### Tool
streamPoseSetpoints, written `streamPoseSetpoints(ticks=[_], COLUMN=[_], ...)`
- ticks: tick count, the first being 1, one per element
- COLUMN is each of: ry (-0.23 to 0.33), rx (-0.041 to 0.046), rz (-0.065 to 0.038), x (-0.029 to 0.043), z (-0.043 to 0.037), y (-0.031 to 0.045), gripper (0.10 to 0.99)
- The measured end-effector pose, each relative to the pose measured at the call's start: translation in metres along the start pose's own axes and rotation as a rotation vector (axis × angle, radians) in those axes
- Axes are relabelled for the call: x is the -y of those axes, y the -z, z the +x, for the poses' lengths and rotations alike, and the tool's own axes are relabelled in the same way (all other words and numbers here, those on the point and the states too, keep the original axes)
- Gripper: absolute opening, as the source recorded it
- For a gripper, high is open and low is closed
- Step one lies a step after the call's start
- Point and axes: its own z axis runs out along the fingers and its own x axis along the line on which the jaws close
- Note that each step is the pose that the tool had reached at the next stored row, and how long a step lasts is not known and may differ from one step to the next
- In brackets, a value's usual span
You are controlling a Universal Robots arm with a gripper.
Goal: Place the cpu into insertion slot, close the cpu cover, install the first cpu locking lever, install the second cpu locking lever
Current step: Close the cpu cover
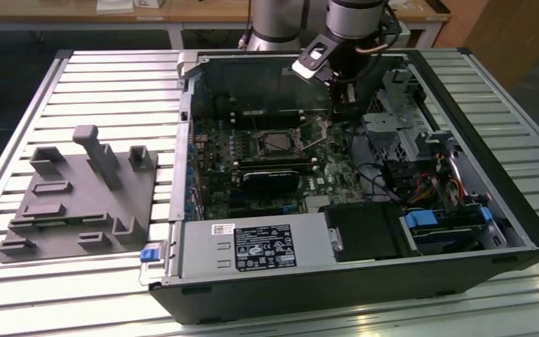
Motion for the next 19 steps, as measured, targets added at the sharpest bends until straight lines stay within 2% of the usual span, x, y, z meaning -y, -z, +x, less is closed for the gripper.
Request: streamPoseSetpoints(ticks=[13, 19], ry=[0.0, 0.001], rx=[0.0, 0.0002], rz=[0.026, 0.03], x=[-0.0023, -0.0026], z=[0.0004, 0.0004], y=[-0.0212, -0.0219], gripper=[0.106, 0.106])
